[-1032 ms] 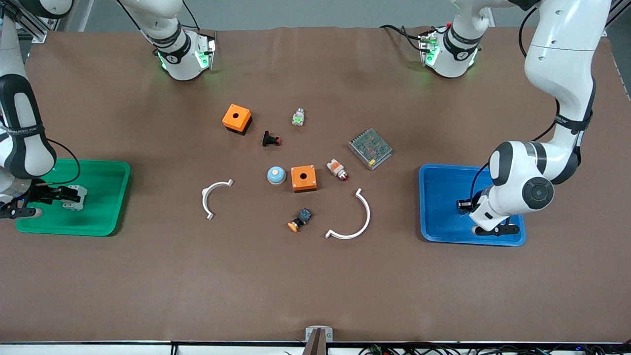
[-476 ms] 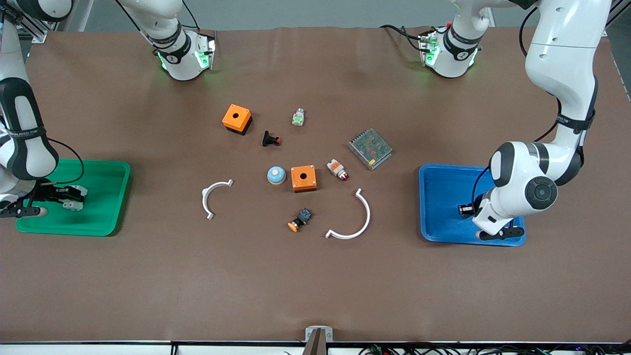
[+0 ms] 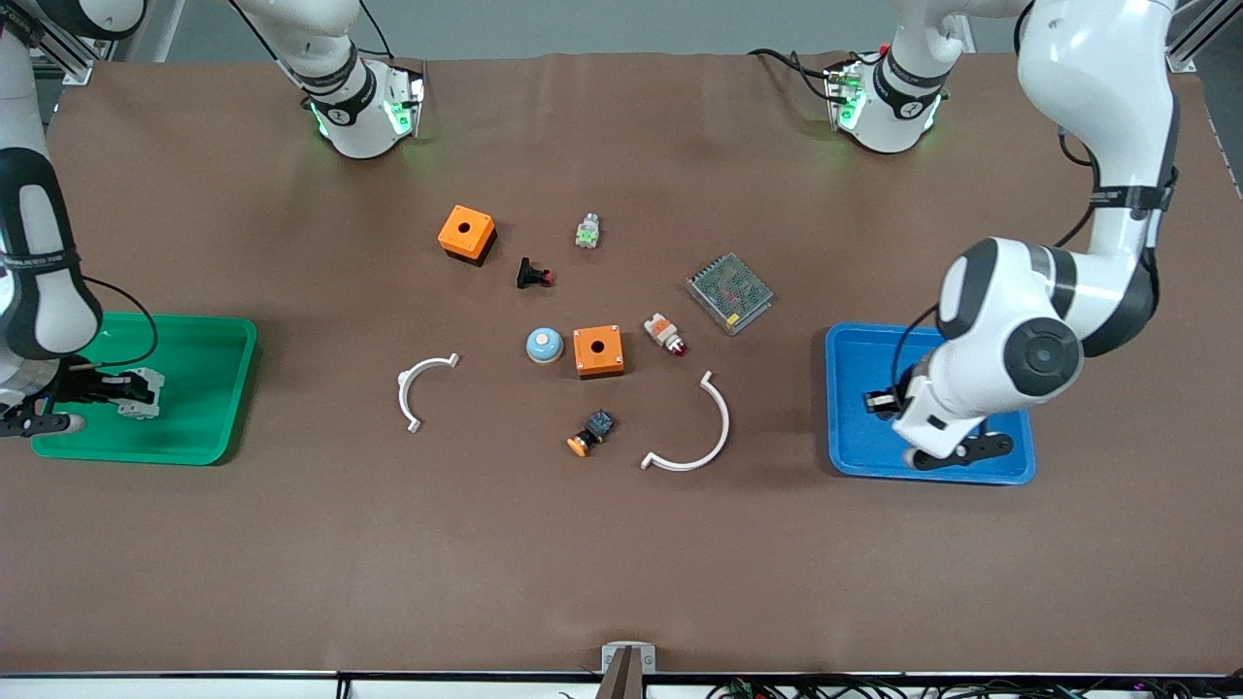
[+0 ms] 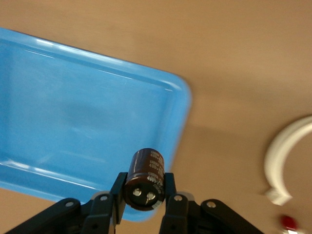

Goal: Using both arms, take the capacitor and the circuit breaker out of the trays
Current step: 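Carry the capacitor and breaker toward the table middle with both grippers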

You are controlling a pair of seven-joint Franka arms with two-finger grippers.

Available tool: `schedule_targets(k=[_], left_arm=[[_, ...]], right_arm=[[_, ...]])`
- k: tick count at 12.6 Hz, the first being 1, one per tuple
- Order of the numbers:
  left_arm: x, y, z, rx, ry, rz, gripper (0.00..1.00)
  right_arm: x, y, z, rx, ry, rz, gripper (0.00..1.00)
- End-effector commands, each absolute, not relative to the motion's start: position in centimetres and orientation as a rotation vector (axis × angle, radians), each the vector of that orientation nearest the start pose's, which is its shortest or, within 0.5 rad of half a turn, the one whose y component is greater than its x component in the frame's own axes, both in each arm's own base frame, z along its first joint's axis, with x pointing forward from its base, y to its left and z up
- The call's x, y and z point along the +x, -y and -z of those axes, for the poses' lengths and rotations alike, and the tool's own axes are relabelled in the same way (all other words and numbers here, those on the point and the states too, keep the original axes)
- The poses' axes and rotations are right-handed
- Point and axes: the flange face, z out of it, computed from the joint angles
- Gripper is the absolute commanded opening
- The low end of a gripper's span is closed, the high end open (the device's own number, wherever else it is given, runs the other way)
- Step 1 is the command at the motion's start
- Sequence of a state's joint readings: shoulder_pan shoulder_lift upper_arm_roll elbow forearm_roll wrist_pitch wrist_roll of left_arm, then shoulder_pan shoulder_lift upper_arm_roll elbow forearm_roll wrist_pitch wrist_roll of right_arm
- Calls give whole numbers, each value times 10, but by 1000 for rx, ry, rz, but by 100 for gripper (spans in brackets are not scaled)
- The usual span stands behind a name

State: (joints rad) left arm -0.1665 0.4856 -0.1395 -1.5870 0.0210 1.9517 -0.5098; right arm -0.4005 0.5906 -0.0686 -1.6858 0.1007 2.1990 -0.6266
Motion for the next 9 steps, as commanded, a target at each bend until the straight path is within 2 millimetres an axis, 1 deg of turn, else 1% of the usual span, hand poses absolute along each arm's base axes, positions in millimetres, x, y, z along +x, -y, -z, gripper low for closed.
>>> schedule_targets(k=[1, 2, 3, 4, 5, 6, 7, 8, 9], left_arm=[[645, 267, -327, -3104, 417, -211, 17], [649, 291, -321, -3111, 439, -200, 17], [646, 319, -314, -3121, 452, -198, 17], [641, 343, -304, -3139, 463, -181, 17], [639, 360, -292, -3154, 501, -150, 17], [637, 375, -284, -3166, 518, -129, 17], [637, 380, -279, -3174, 532, -131, 17], [635, 388, -268, -3183, 545, -157, 17], [634, 396, -261, -3194, 550, -161, 17]], right_arm=[[635, 239, -340, -3033, 149, -115, 1], [638, 211, -359, -3037, 91, -153, 1], [640, 181, -374, -3037, 70, -183, 1], [645, 144, -377, -3031, 100, -220, 1], [649, 105, -378, -3036, 83, -236, 1], [650, 62, -375, -3043, 23, -253, 1], [652, 20, -372, -3055, -45, -267, 1], [653, -29, -370, -3066, -84, -259, 1], [653, -73, -365, -3078, -131, -234, 1]])
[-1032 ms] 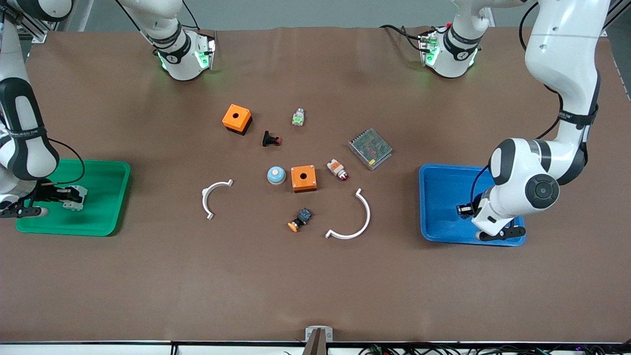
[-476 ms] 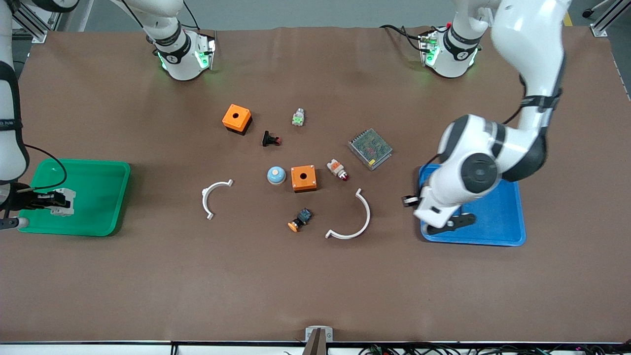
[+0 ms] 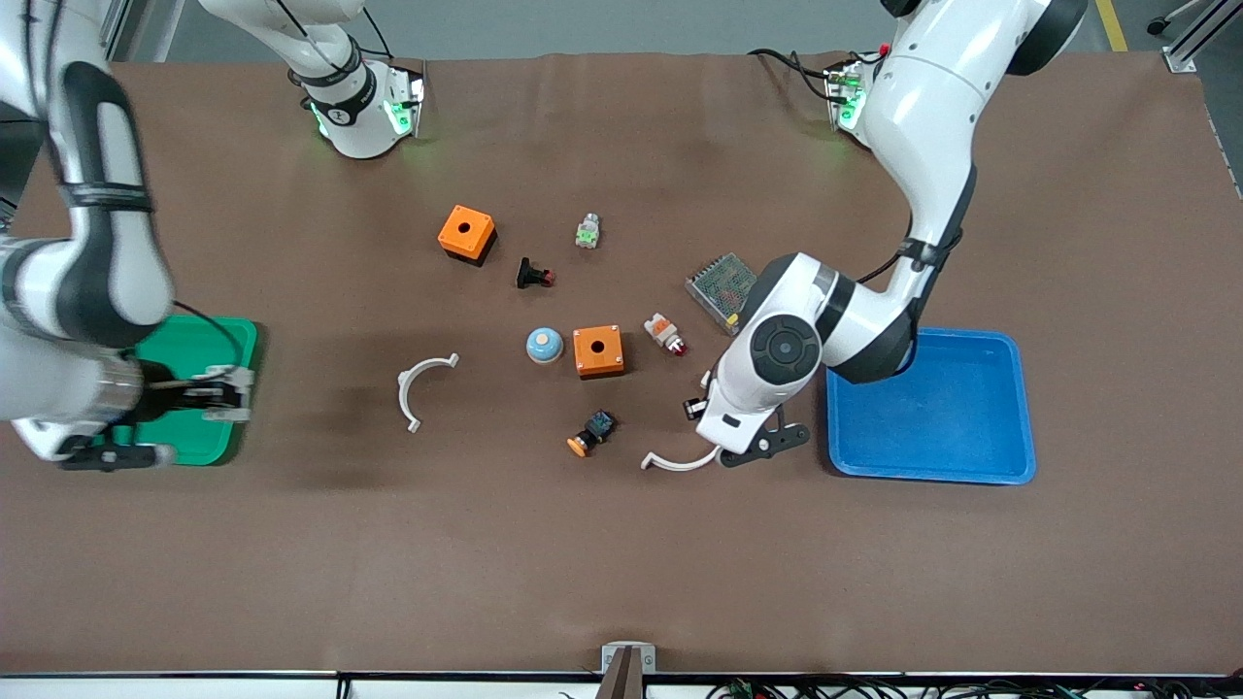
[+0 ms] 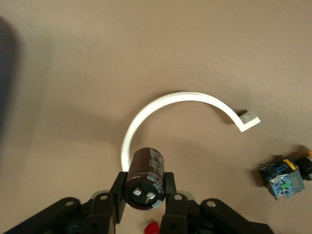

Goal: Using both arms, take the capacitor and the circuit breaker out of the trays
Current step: 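Carry the capacitor and breaker toward the table middle with both grippers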

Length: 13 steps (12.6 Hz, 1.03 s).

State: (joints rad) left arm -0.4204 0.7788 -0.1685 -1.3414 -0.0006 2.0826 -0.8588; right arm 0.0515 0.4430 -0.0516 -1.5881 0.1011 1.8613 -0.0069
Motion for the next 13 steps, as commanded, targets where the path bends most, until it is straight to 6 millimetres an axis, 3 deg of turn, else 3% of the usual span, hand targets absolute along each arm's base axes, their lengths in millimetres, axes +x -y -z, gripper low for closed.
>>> schedule_targets(k=[1, 2, 4, 6, 9, 10, 11, 12, 13], left_arm=[[636, 396, -250, -3197, 576, -153, 17], [638, 400, -242, -3201, 601, -145, 18], [633, 412, -227, -3205, 614, -139, 18], [624, 421, -212, -3191, 608, -167, 18], [619, 422, -194, -3168, 607, -190, 18], [619, 422, -195, -3169, 604, -188, 26], [623, 418, -202, -3174, 609, -177, 72], [625, 417, -213, -3183, 615, -171, 99], [631, 413, -234, -3198, 631, -140, 100]], right_arm=[[651, -115, -365, -3084, -195, -182, 1], [647, -156, -354, -3091, -230, -177, 1], [639, -209, -330, -3095, -261, -132, 1], [631, -245, -306, -3087, -318, -77, 1], [625, -278, -263, -3082, -371, -33, 1], [622, -287, -252, -3082, -366, -19, 1], [622, -287, -242, -3082, -364, -8, 1], [623, -288, -237, -3081, -359, 7, 1], [623, -289, -230, -3080, -356, 20, 1]])
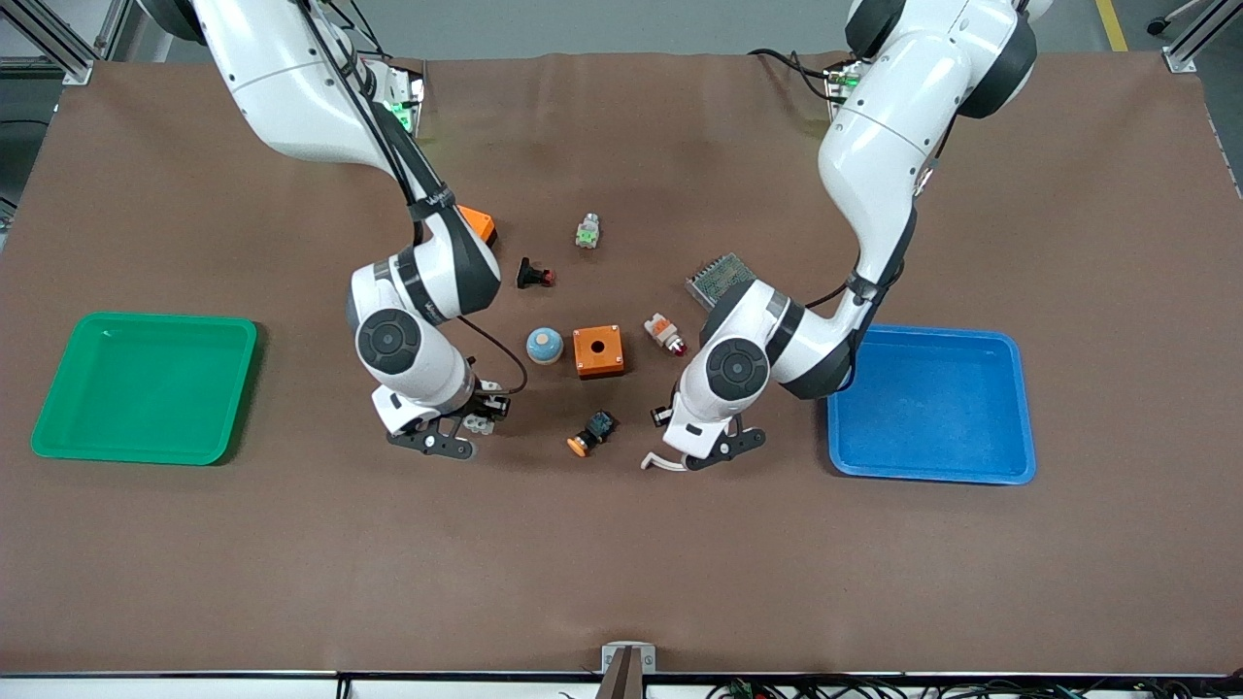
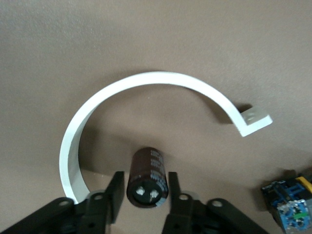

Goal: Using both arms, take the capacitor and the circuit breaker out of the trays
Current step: 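Lower the capacitor and breaker onto the table and open both grippers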

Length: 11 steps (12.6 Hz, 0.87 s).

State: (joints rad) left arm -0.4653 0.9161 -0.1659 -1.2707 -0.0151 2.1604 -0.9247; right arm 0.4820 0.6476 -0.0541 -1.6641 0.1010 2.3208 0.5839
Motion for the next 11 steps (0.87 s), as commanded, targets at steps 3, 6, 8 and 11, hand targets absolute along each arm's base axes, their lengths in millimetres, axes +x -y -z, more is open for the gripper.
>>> schedule_targets(k=[3, 6, 8, 11], left_arm=[[648, 389, -310, -3228, 673, -51, 100], [647, 337, -385, -3193, 550, -108, 100], [644, 285, -432, -3172, 383, -195, 100], [635, 203, -494, -3178, 240, -237, 100]], right_arm=[[622, -294, -216, -3088, -331, 41, 1], [627, -284, -208, -3092, -349, 34, 83], [627, -282, -213, -3094, -345, 35, 100], [639, -256, -244, -3124, -255, -21, 100]])
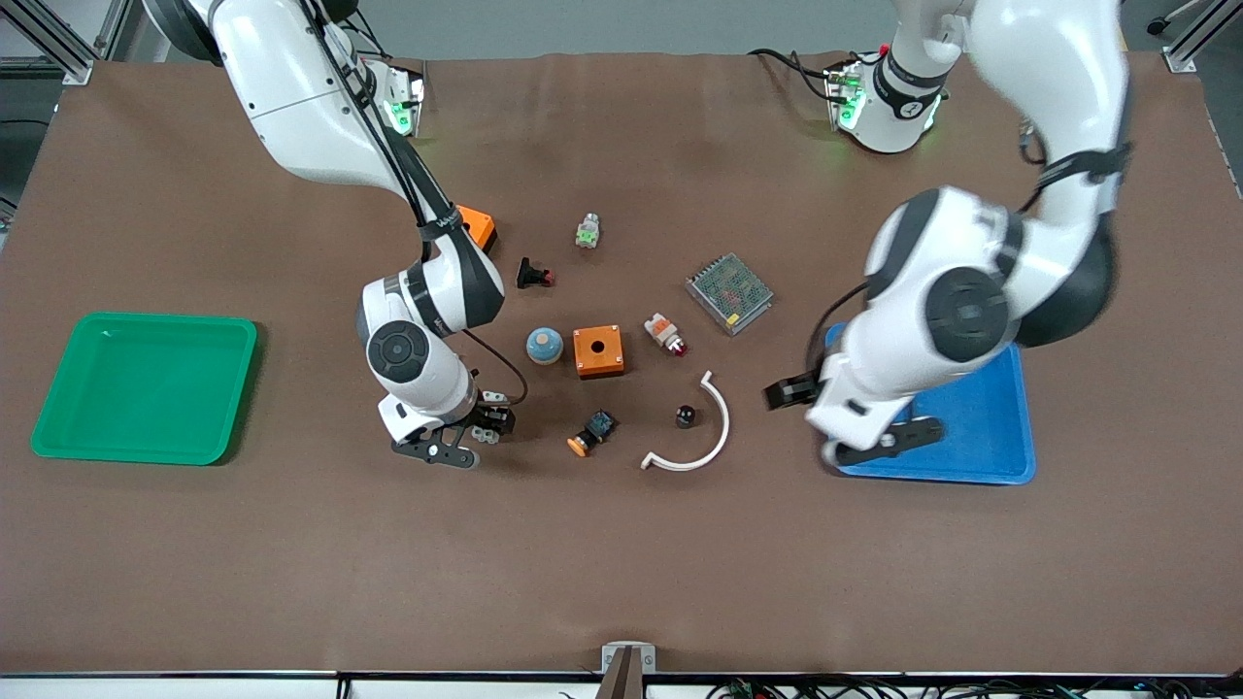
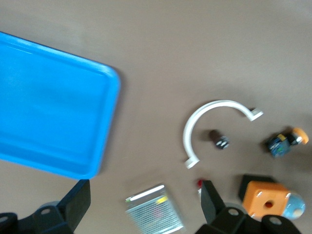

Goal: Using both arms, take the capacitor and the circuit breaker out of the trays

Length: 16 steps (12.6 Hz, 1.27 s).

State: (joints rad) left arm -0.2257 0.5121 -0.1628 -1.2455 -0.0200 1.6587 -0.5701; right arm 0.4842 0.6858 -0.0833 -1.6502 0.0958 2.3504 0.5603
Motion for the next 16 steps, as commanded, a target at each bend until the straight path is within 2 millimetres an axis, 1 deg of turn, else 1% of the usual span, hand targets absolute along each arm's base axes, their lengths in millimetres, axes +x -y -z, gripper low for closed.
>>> schedule_targets(k=[1, 2, 3, 5, 6, 7, 8, 10, 11, 12, 15, 16], left_arm=[[628, 182, -505, -3178, 213, -230, 100], [620, 160, -515, -3176, 221, -219, 100], [615, 141, -523, -3175, 229, -203, 100], [598, 100, -544, -3178, 176, -166, 100], [589, 82, -553, -3180, 134, -147, 100], [578, 60, -561, -3181, 82, -130, 100], [571, 48, -574, -3182, 64, -94, 100], [565, 36, -592, -3178, 91, -49, 100], [562, 31, -600, -3175, 105, -27, 100], [559, 21, -607, -3173, 129, -6, 100], [566, 26, -605, -3177, 134, -9, 100], [567, 25, -605, -3176, 136, -7, 100]], right_arm=[[645, -237, -263, -3134, -200, -59, 100], [649, -212, -290, -3135, -164, -104, 100], [653, -190, -311, -3134, -157, -149, 100], [648, -143, -356, -3132, -84, -308, 100], [648, -113, -378, -3118, -64, -340, 100], [643, -81, -399, -3103, -29, -372, 100], [638, -51, -420, -3101, -15, -384, 100], [627, -4, -455, -3133, -60, -386, 100], [621, 7, -468, -3142, -74, -383, 100], [617, 21, -480, -3141, -91, -369, 100], [610, 54, -513, -3124, -86, -375, 100], [609, 64, -515, -3107, -108, -377, 100]])
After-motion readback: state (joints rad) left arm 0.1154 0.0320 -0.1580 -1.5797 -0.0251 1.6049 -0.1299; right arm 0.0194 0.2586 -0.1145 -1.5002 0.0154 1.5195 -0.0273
